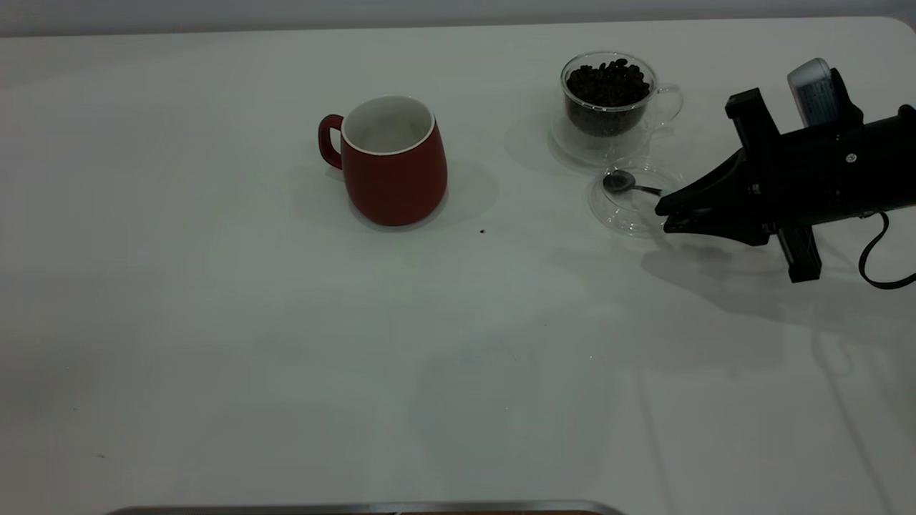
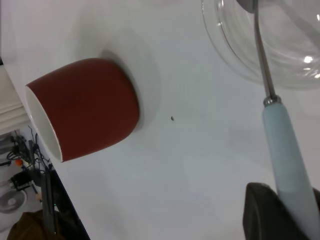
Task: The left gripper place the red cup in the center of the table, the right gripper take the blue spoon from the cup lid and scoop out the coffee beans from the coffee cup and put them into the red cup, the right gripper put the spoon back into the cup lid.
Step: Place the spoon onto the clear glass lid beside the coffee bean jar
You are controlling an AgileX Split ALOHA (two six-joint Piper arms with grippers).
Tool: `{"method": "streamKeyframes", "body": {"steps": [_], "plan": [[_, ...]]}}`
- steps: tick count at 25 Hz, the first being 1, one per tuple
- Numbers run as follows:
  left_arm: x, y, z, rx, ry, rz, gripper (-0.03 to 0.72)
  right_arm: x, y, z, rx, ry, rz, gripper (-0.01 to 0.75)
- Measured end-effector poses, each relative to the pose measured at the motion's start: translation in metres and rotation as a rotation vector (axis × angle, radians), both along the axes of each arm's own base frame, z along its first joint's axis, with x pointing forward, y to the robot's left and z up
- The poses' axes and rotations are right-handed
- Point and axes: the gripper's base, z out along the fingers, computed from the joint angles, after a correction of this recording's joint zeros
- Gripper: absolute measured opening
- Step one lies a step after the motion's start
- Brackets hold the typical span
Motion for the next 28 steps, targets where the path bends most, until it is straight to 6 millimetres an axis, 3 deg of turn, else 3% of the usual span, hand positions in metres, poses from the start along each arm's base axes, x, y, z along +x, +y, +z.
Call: {"method": "streamKeyframes", "body": {"steps": [13,28], "plan": [[0.000,0.000,0.000,0.001,0.000,-0.001,0.500,-0.007,0.003,-0.018,0.037,0.046,0.004,0.101],[0.000,0.000,0.000,0.002,0.000,-0.002,0.500,-0.008,0.012,-0.018,0.088,0.041,0.024,0.108]]}}
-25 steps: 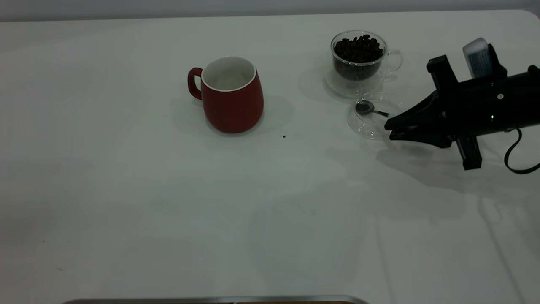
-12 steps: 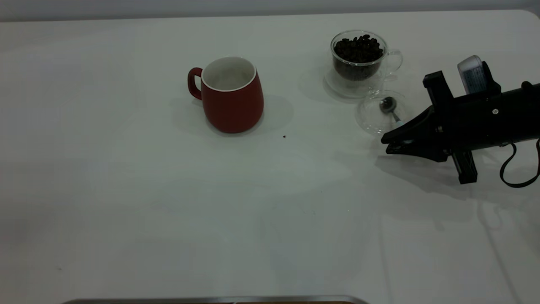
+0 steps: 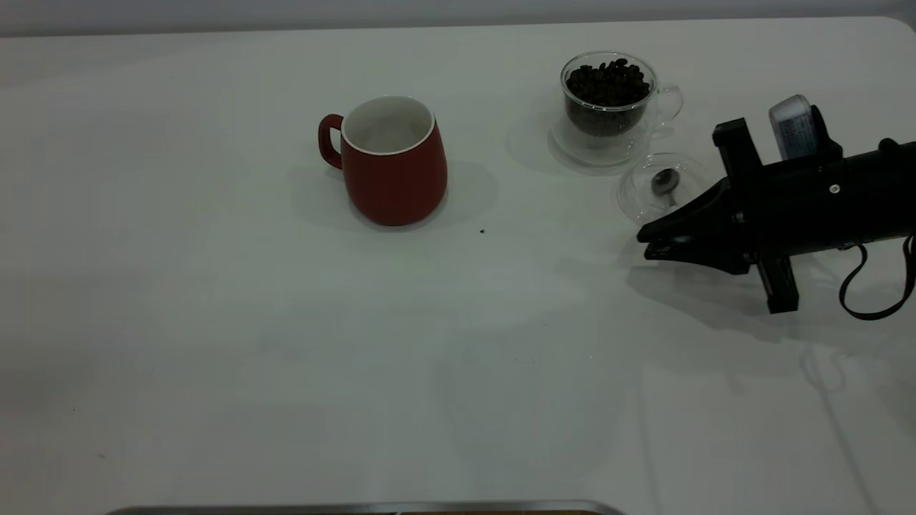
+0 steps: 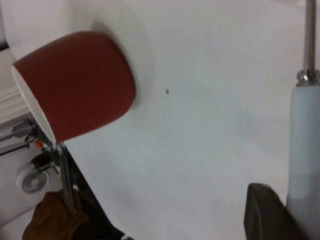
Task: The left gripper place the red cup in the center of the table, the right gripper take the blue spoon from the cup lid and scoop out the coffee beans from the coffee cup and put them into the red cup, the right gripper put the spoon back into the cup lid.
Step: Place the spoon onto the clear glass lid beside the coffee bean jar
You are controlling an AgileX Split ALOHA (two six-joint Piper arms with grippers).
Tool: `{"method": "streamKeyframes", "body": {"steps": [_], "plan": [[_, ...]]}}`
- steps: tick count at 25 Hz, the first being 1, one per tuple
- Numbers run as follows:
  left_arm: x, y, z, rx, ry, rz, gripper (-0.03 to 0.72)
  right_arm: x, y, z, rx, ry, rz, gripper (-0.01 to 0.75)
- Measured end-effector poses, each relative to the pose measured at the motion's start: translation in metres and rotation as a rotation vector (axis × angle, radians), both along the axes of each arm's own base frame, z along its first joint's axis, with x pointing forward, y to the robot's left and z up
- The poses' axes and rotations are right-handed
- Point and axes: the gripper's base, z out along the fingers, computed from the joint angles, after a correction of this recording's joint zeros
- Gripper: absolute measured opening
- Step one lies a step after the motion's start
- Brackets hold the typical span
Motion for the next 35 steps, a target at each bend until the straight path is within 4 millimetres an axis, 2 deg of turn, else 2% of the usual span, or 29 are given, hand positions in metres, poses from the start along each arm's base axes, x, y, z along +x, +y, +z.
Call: {"method": "streamKeyframes", "body": {"steps": [3,11,29,35], "plan": [[0.0001,0.0000,0.0001,0.000,-0.001,0.000,0.500,-0.0001,0.0029,0.0009,0.015,-0.005,0.008,0.130],[0.0000,0.0000,0.0000,-0.001,0.000,0.001,0.500,0.0000,0.0032,0.0014,0.021,-0.008,0.008,0.253],[0.0000,0.0000,0.0000,-0.002,0.000,0.002,0.500,0.0000,0.0030,0.0011,0.018,-0.005,0.007,0.263],[0.0000,0.0000,0.0000,-0.002,0.000,0.002,0.500,-0.0002,0.0023,0.0001,0.005,0.000,0.006,0.295]]}}
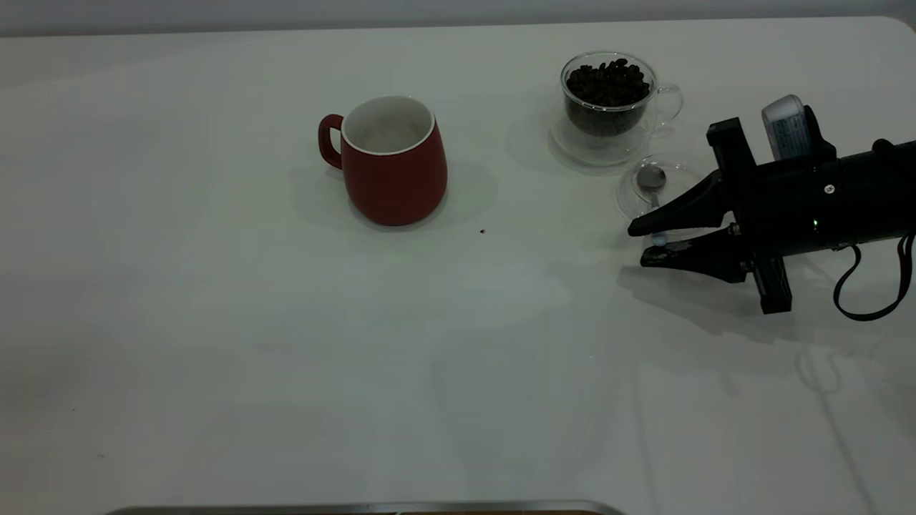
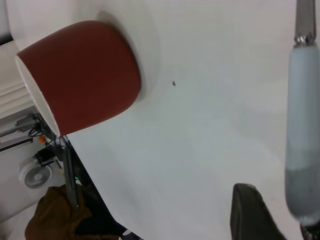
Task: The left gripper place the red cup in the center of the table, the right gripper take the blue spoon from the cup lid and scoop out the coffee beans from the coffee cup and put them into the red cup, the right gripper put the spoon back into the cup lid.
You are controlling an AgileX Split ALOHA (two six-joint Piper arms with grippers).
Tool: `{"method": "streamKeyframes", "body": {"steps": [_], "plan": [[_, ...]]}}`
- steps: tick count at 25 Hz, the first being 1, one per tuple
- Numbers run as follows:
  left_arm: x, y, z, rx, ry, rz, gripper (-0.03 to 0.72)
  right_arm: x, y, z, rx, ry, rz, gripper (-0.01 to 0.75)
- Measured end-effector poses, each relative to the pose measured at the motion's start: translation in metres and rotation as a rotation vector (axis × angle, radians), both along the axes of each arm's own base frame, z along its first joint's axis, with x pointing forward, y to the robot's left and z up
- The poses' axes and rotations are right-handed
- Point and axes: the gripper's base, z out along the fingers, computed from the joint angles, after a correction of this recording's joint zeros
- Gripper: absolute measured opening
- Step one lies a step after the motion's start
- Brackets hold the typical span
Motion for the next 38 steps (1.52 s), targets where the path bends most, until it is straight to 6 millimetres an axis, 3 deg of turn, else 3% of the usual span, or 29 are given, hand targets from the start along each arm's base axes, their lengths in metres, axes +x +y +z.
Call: {"method": "streamKeyframes", "body": {"steps": [15,23,28,32,35,38], "plan": [[0.000,0.000,0.000,0.000,0.000,0.000,0.500,0.000,0.001,0.001,0.010,-0.003,0.000,0.311],[0.000,0.000,0.000,0.003,0.000,-0.002,0.500,-0.001,0.002,0.005,0.022,-0.002,0.039,0.439],[0.000,0.000,0.000,0.002,0.000,-0.002,0.500,-0.005,0.003,0.019,0.010,-0.011,0.122,0.461],[0.000,0.000,0.000,0.002,0.000,-0.002,0.500,-0.006,0.002,0.068,-0.072,-0.102,0.217,0.460],[0.000,0.000,0.000,0.002,0.000,-0.002,0.500,-0.007,-0.001,0.147,-0.187,-0.261,0.286,0.460],[0.000,0.000,0.000,0.002,0.000,-0.002,0.500,-0.028,-0.002,0.230,-0.363,-0.409,0.324,0.460]]}}
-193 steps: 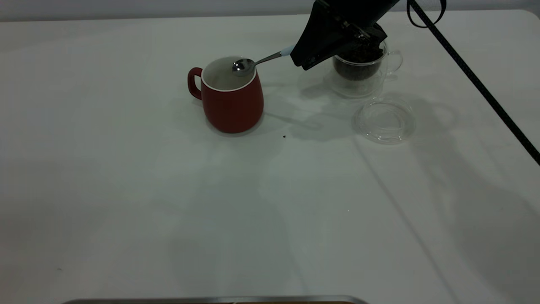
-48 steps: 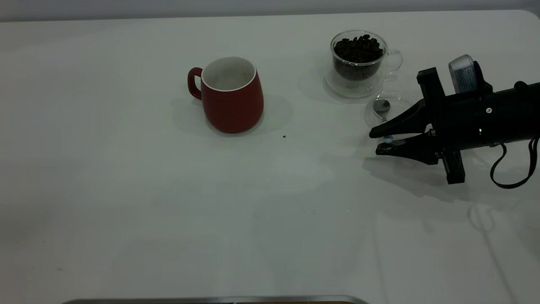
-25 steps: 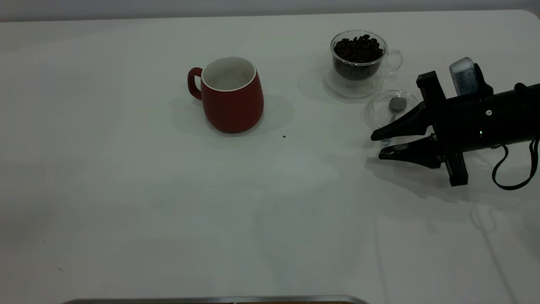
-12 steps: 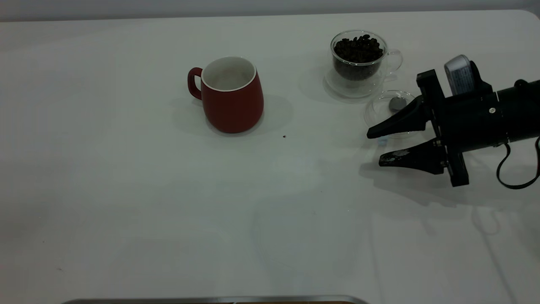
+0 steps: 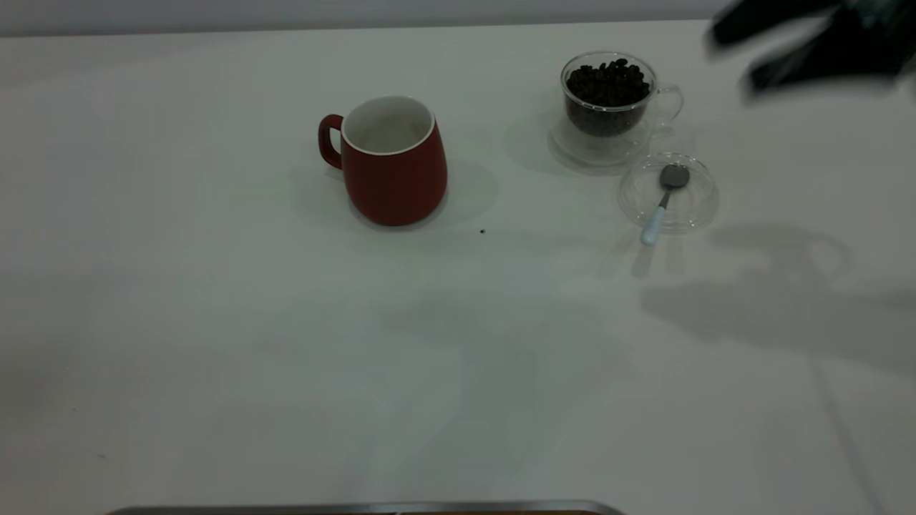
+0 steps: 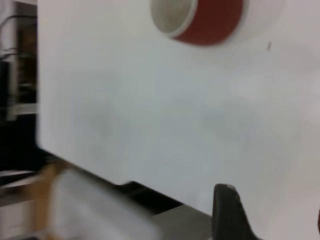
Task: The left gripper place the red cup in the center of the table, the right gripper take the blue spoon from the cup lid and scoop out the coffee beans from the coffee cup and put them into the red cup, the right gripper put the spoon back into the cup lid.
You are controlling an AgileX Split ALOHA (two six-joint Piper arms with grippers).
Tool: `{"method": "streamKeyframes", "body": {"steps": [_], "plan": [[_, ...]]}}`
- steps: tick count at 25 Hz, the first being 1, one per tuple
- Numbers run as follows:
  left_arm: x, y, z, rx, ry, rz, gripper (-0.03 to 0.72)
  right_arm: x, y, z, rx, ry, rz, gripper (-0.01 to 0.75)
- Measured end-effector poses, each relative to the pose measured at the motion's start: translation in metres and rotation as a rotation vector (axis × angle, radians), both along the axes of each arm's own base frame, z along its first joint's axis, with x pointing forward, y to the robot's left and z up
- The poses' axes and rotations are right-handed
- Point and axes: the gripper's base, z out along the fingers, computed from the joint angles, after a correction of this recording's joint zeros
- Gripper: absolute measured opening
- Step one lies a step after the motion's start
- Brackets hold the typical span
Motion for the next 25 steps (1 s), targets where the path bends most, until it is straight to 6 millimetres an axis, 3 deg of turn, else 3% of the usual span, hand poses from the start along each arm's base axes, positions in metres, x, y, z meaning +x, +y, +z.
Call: {"method": "streamKeyframes", "body": {"steps": [4,9,12,17,20,25], "plan": [[0.000,0.000,0.000,-0.001,0.000,0.000,0.500,-0.054,-0.004,0.078,-0.206,-0.086,-0.002,0.460],[0.000,0.000,0.000,-0.001,0.000,0.001,0.500,-0.122,-0.023,0.104,-0.526,0.046,-0.061,0.460],[0.000,0.000,0.000,-0.001,0.000,0.001,0.500,-0.158,-0.027,0.105,-0.616,0.026,-0.147,0.460],[0.000,0.000,0.000,-0.002,0.000,0.001,0.500,-0.212,-0.022,0.074,-0.632,-0.043,-0.212,0.460],[0.000,0.000,0.000,-0.002,0.000,0.001,0.500,-0.227,-0.020,0.059,-0.638,-0.093,-0.230,0.460],[0.000,0.000,0.000,-0.002,0.000,0.001,0.500,-0.242,-0.015,0.063,-0.630,-0.232,-0.223,0.458]]}}
